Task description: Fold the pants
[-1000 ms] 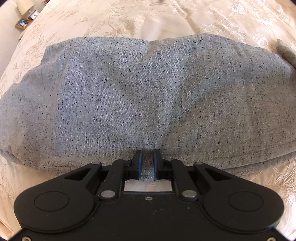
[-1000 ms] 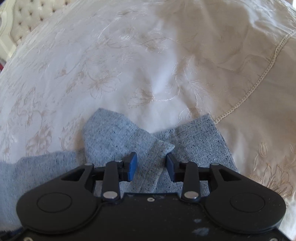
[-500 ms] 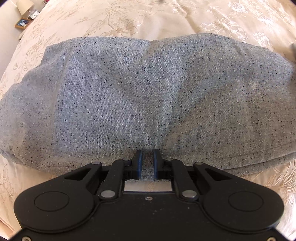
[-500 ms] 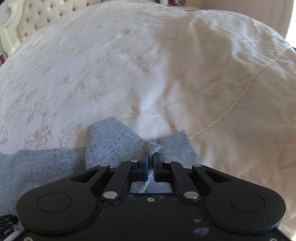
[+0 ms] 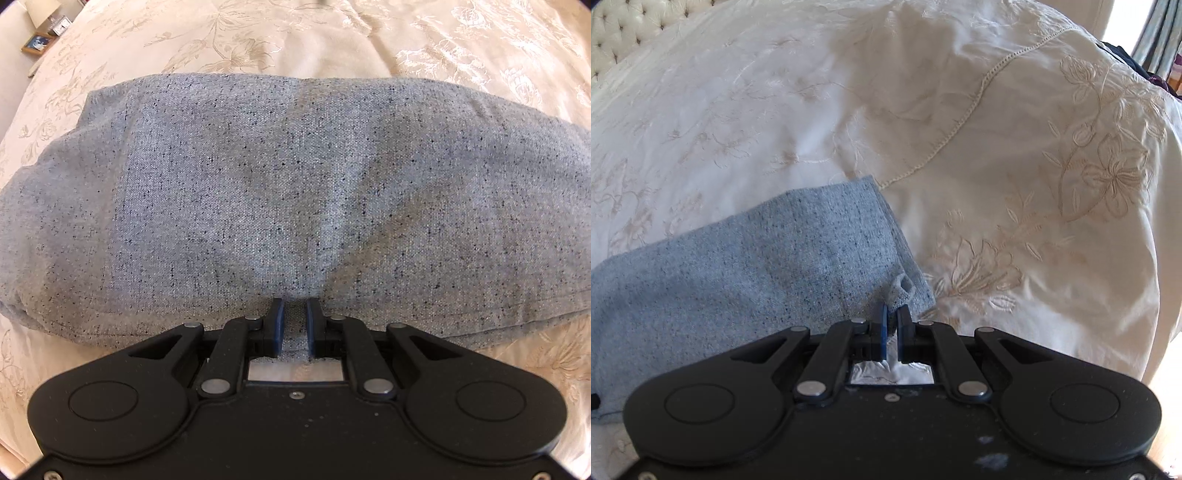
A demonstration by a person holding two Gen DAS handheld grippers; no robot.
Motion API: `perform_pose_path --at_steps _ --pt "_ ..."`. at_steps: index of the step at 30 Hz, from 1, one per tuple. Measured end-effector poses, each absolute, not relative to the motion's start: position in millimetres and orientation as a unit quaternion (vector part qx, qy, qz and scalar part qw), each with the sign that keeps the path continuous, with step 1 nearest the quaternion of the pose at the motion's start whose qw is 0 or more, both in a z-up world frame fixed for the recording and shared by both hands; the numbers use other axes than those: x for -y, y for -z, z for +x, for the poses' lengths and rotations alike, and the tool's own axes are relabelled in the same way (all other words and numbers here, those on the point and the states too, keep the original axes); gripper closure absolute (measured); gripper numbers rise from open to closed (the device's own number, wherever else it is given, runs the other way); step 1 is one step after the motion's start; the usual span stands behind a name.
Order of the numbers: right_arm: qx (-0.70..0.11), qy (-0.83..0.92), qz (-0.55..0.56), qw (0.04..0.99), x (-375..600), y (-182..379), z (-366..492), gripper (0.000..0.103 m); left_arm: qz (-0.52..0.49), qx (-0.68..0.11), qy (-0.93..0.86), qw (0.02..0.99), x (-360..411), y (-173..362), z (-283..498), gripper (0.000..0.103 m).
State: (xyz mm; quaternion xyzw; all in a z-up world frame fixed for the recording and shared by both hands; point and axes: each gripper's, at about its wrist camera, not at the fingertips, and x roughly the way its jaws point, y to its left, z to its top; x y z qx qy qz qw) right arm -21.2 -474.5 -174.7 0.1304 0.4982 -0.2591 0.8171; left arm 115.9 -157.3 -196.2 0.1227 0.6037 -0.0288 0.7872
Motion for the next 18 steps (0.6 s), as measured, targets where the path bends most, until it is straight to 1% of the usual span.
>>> perform_pose_path --at_steps 3,4,9,14,15,16,18 --pt "-0.496 0.264 0.128 0.818 476.4 179.8 -18.8 0.098 0.102 -0.603 0.036 0.791 147.9 186.1 119.0 0.082" --pt "-0.492 0.265 0.124 0.820 476.8 179.7 -17.3 0.098 0.095 -0.601 0.035 0.793 144.7 182.3 119.7 0.078" --pt "-0.469 0.258 0.090 0.840 477.2 172.1 -3.0 0.098 0.070 -0.587 0.036 0.806 131.0 163.9 120.3 0.078" --pt "-0.515 0.263 0.096 0.810 488.9 188.7 1.6 0.096 0.073 -0.579 0.039 0.811 120.4 152.7 121.9 0.078" --pt "-0.519 0.265 0.091 0.808 489.1 187.8 1.6 0.091 0.074 -0.574 0.037 0.814 118.5 150.9 122.0 0.078" --pt "-0.517 0.268 0.087 0.808 488.8 184.1 0.8 0.089 0.074 -0.570 0.031 0.817 115.3 149.1 124.1 0.077" --pt "-0.501 0.293 0.071 0.811 486.1 171.5 1.4 0.077 0.067 -0.569 0.013 0.819 108.1 152.2 127.5 0.077"
